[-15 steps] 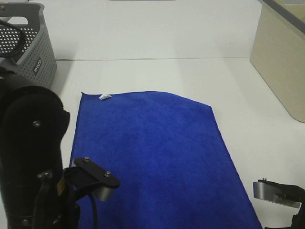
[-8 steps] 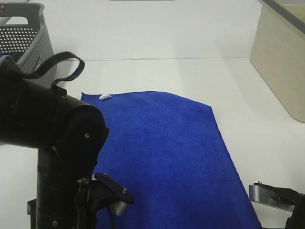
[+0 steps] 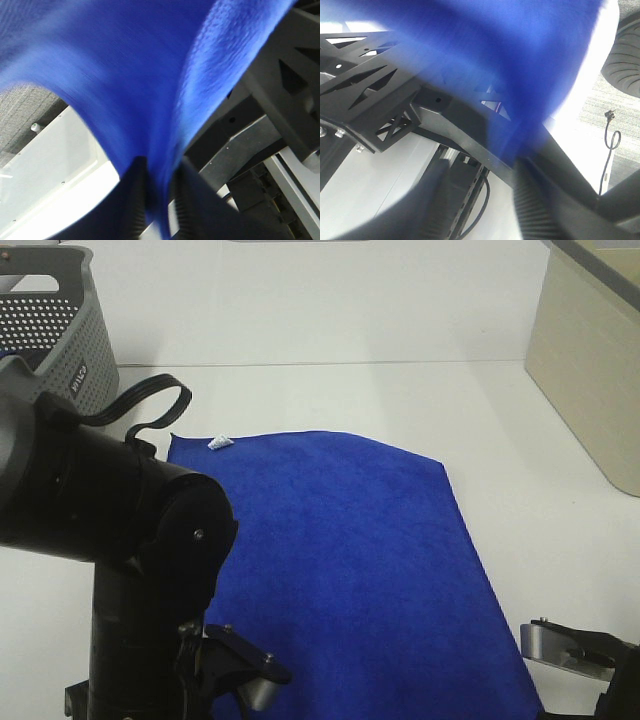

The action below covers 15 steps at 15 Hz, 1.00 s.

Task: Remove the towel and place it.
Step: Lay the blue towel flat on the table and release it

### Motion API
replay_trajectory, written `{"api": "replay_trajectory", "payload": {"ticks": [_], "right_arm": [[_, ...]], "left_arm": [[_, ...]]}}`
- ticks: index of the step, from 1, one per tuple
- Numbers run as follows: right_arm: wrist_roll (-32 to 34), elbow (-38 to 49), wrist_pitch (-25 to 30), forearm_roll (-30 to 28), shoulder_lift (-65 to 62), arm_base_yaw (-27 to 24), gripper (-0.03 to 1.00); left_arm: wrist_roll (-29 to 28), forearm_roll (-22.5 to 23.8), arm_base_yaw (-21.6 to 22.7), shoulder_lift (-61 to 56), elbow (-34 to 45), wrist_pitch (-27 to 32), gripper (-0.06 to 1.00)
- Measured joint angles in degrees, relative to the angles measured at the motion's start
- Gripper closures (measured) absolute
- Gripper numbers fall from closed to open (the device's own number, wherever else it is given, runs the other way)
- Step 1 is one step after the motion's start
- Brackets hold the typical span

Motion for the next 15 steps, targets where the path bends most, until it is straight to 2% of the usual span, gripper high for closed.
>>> {"api": "replay_trajectory", "payload": {"ticks": [1,2,3,6,8,10,11,15], "right_arm": [[0.1,0.0,-0.1,0.0,0.0,0.0,0.47],[0.3,0.0,0.2,0.0,0.0,0.0,0.37],[0.3,0.0,0.6,-0.1,0.0,0.0,0.35],[0.3,-1.0,1.5,-1.1,0.1,0.0,0.33],[0.3,-5.2,4.1,-3.3,0.1,0.0,0.33],[0.5,-11.2,7.3,-6.0,0.1,0.0,0.33],[2.3,-19.1,8.4,-8.6,0.1,0.0,0.33],[7.0,-37.3,8.6,-15.3,0.2,0.0,0.32]], "left_arm": [[-0.1,0.0,0.0,0.0,0.0,-0.1,0.59],[-0.2,-0.1,0.0,0.0,-0.1,0.2,0.31],[-0.2,-0.1,0.0,0.0,-0.5,1.3,0.24],[-0.3,0.1,0.0,0.0,-2.5,4.8,0.20],[-0.9,1.1,0.0,0.1,-6.3,6.4,0.19],[-2.6,4.8,0.2,0.1,-11.2,6.6,0.19],[-4.5,9.5,3.1,0.1,-16.7,6.8,0.19],[-6.0,14.8,15.9,0.2,-29.2,6.8,0.19]]}}
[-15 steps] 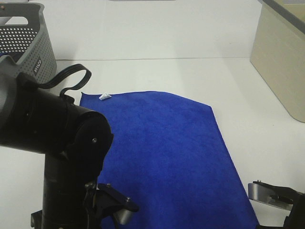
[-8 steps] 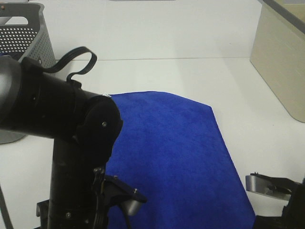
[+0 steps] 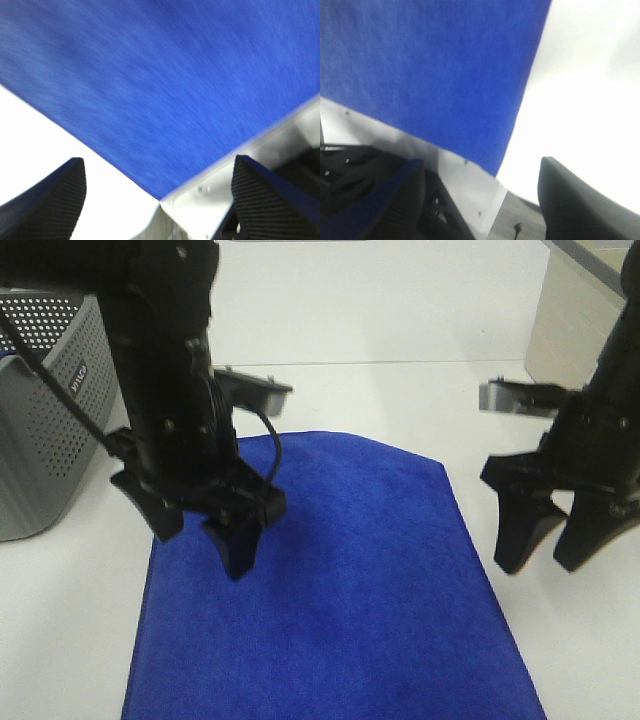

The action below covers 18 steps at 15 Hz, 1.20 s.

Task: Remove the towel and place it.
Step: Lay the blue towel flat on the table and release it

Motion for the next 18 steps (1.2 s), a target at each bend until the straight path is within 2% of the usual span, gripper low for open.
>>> {"api": "replay_trajectory", "payload": {"ticks": [2,4,5,7,9,12,13,15,18], "right_arm": [[1.7,-7.5,1.1,-2.1,0.0,-0.1,0.22],[3.9,-12.2,2.6,-2.8,0.0,-0.1,0.06],[4.6,-13.3,2.8,-3.7,0.0,-0.1,0.03],[5.3,-13.6,3.0,-6.0,0.0,-0.1,0.01],[4.1,-14.0,1.2,-6.2,0.2,-1.1,0.00],[-4.9,-18.0,1.7,2.0,4.5,-8.1,0.00],[-7.7,-19.5,1.9,4.9,6.6,-10.0,0.00],[-10.0,-23.3,1.8,7.3,11.3,-10.6,0.00],[-10.5,-31.1,1.8,7.0,19.2,-10.6,0.00]], "left_arm": [[-0.2,1.9,5.2,0.2,-5.0,0.0,0.18],[-1.5,4.5,7.8,0.5,-7.8,0.0,0.18],[-2.5,5.8,8.4,0.5,-8.2,0.0,0.18],[-2.9,6.2,8.4,0.5,-8.4,0.2,0.18],[-2.9,5.5,9.1,0.6,-8.4,-2.6,0.18],[-1.3,1.9,13.2,2.6,-9.5,-8.5,0.18],[-0.4,1.1,14.1,4.6,-11.1,-9.3,0.18],[0.4,0.6,14.3,9.5,-16.5,-9.7,0.18],[0.5,0.6,14.3,18.6,-27.4,-8.7,0.11]]}}
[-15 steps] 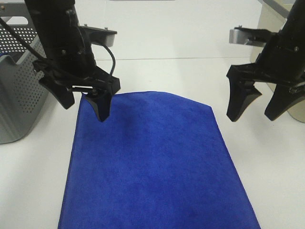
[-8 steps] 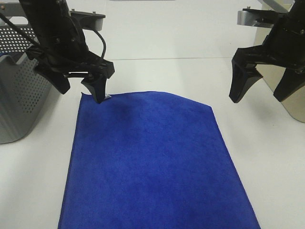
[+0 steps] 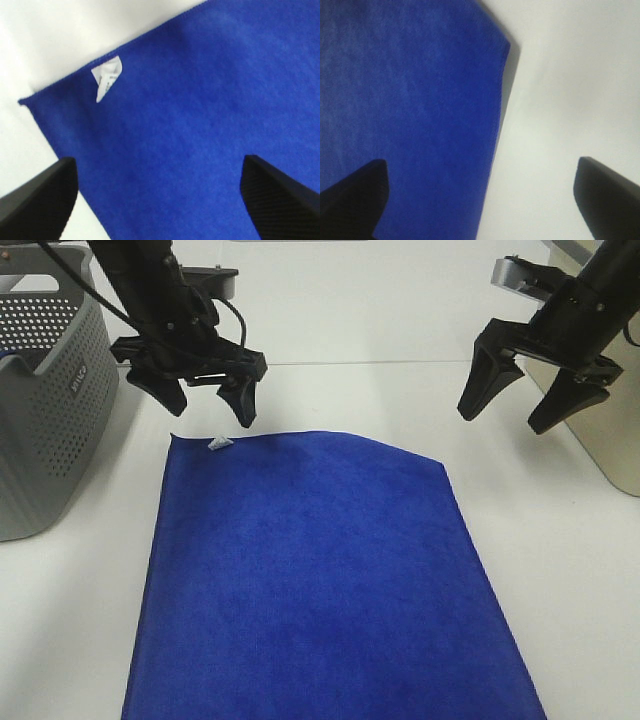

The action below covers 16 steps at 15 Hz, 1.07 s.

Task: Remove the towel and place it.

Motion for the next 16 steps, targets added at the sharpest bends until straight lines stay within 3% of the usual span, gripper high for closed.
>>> {"api": "replay_trajectory", "payload": {"ticks": [4,6,11,16], "right_arm": [[-0.1,-8.9,1.0,1.0,9.1,-0.2,0.00],[-0.3,-11.5,1.2,1.5,11.5,-0.2,0.00],[-1.8,-14.3,0.5,3.7,17.0,-0.2,0.00],[-2.8,-14.7,-1.8,6.1,17.7,-0.2,0.00]], "left_arm": [[-2.2,0.1,2.3,11.3,-12.8,8.3,0.09],[-2.3,0.2,5.1,13.6,-16.0,8.7,0.09],[-1.1,-1.0,9.5,16.0,-17.0,8.9,0.09],[2.2,-3.2,10.1,18.4,-17.1,9.1,0.09]]}}
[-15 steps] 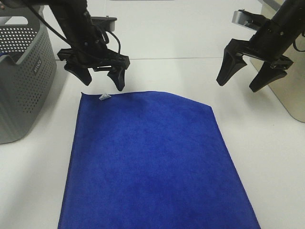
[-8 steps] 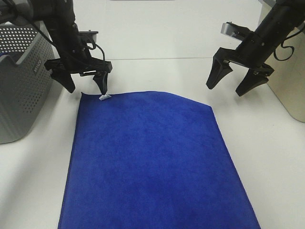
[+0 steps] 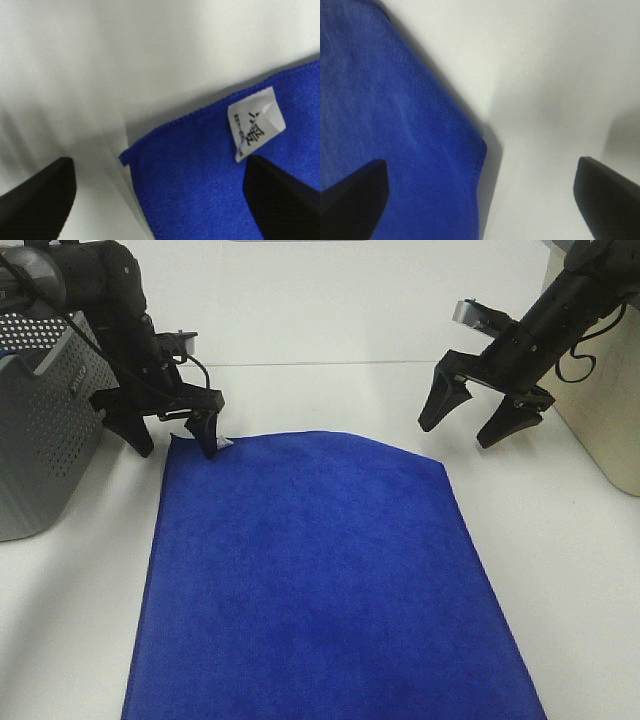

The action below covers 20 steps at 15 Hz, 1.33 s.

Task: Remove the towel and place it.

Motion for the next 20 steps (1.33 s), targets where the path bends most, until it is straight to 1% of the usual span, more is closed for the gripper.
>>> {"api": "replay_trajectory", "payload": {"ticks": [2,10,12,13,15,18,19,20], "right_arm": [[0.5,-0.1,-1.1,0.1,1.1,0.0,0.00],[0.6,-0.2,-1.6,0.4,3.2,-0.1,0.01],[0.7,-0.2,-1.7,0.1,3.2,0.2,0.03],[0.7,-0.2,-2.1,-0.3,3.2,1.0,0.05],[0.7,-0.3,-4.0,-2.0,3.2,4.2,0.09],[0.7,-0.3,-7.8,-3.5,3.2,8.9,0.15],[0.7,-0.3,-8.7,-4.0,3.3,9.9,0.19],[0.7,-0.3,-9.3,-4.5,3.3,10.5,0.25]], "left_arm": [[0.0,-0.1,0.0,0.1,-0.1,-0.2,0.09],[0.1,-0.2,0.0,0.1,-0.1,-0.3,0.09],[0.6,-1.2,0.0,0.1,-0.1,-0.3,0.12],[1.4,-2.3,-0.3,0.1,-0.1,-0.5,0.14],[2.6,-5.0,-1.7,0.1,-0.1,-1.3,0.17],[3.0,-7.2,-4.9,0.2,-0.1,-4.4,0.18],[3.0,-7.2,-5.6,0.2,-0.1,-5.3,0.20],[3.0,-7.4,-6.1,0.3,-0.1,-5.9,0.25]]}}
